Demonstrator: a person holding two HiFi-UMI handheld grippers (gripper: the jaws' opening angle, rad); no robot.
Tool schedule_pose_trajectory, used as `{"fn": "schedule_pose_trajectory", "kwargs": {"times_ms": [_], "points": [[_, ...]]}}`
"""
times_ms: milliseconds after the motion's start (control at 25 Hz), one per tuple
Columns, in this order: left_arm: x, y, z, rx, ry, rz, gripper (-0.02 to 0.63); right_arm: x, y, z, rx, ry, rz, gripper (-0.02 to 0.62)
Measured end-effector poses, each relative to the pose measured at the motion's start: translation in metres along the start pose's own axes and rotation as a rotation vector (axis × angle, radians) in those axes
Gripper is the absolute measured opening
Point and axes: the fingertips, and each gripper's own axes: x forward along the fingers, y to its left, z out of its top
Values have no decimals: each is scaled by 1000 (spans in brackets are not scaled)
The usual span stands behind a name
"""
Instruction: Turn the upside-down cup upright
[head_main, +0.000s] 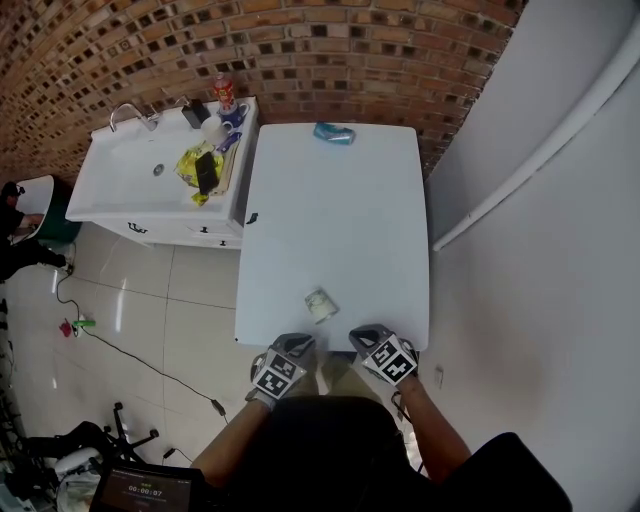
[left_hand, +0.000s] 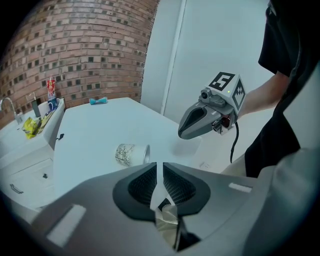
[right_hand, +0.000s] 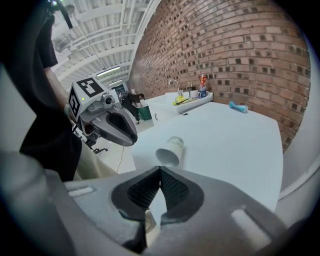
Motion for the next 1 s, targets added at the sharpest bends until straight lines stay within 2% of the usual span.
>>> {"fn": "schedule_pose_trajectory", "kwargs": {"times_ms": [280, 640, 800, 1000], "points": [[28, 9, -10, 51, 62, 4, 58, 7, -8, -1, 27, 38, -16, -8], [45, 33, -18, 90, 138, 108, 75, 2, 0, -2, 51, 58, -20, -8], [47, 39, -24, 94, 172, 128, 75, -2, 1, -7, 68, 67, -24, -8], [46, 42, -25, 92, 182, 137, 38, -7, 3, -9, 82, 65, -32, -8]]}}
